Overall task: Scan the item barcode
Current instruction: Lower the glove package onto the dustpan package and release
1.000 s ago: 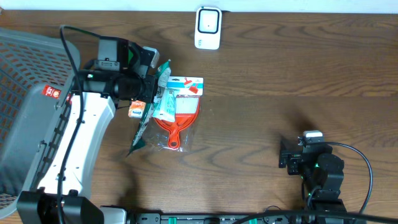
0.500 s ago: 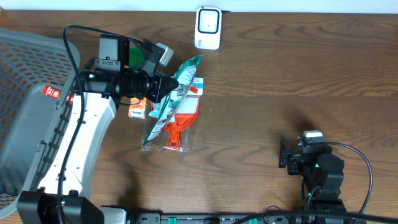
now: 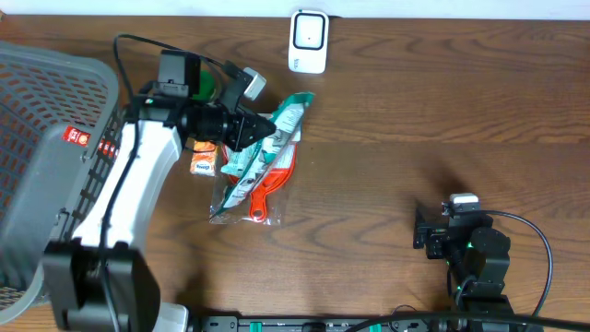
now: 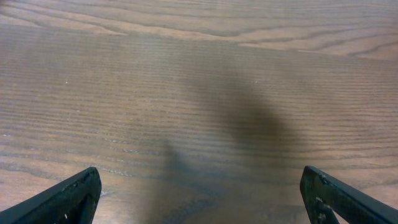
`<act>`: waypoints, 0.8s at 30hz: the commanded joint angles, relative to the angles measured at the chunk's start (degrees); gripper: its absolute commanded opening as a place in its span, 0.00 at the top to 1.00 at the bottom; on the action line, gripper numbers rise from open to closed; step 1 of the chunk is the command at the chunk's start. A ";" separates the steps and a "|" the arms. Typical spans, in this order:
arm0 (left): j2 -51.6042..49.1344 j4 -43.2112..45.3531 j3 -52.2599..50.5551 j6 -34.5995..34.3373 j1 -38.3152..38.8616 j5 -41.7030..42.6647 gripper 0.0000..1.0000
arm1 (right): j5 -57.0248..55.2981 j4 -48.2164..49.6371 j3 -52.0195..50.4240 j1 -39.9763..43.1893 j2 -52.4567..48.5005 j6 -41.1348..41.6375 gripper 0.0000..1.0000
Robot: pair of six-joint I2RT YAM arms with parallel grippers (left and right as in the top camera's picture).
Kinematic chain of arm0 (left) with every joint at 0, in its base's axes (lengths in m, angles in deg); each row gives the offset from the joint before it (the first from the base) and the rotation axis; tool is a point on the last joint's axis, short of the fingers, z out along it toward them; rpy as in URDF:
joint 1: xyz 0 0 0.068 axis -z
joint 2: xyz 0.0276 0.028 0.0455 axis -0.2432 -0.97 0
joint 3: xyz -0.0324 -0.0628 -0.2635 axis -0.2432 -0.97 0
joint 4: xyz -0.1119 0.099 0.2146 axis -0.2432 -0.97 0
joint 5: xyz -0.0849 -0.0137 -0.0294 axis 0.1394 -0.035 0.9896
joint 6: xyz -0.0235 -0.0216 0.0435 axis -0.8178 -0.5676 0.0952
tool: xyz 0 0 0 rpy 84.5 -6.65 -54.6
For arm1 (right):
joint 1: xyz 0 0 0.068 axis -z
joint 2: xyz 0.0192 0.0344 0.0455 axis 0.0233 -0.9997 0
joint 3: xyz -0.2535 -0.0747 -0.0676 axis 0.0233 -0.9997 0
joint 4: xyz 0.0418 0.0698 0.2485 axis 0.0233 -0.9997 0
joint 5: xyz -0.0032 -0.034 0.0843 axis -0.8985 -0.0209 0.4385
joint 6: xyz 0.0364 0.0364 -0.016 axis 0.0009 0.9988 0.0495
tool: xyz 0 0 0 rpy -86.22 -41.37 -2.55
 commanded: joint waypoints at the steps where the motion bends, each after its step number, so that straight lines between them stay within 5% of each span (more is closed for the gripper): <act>1: -3.13 2.01 0.26 1.16 0.13 14.82 0.92 | 0.26 0.11 -0.04 0.15 0.07 0.66 0.01; 10: -6.16 4.07 0.26 -0.63 0.11 29.90 0.93 | 0.26 -0.04 -0.04 0.15 0.07 0.66 0.01; 18: -6.08 17.14 0.26 -19.96 0.13 30.95 0.93 | 0.26 -0.04 -0.04 0.15 0.07 0.66 0.01; 24: -6.08 21.07 0.26 -32.72 0.11 13.70 0.93 | 0.26 -0.07 -0.04 0.15 0.07 0.66 0.01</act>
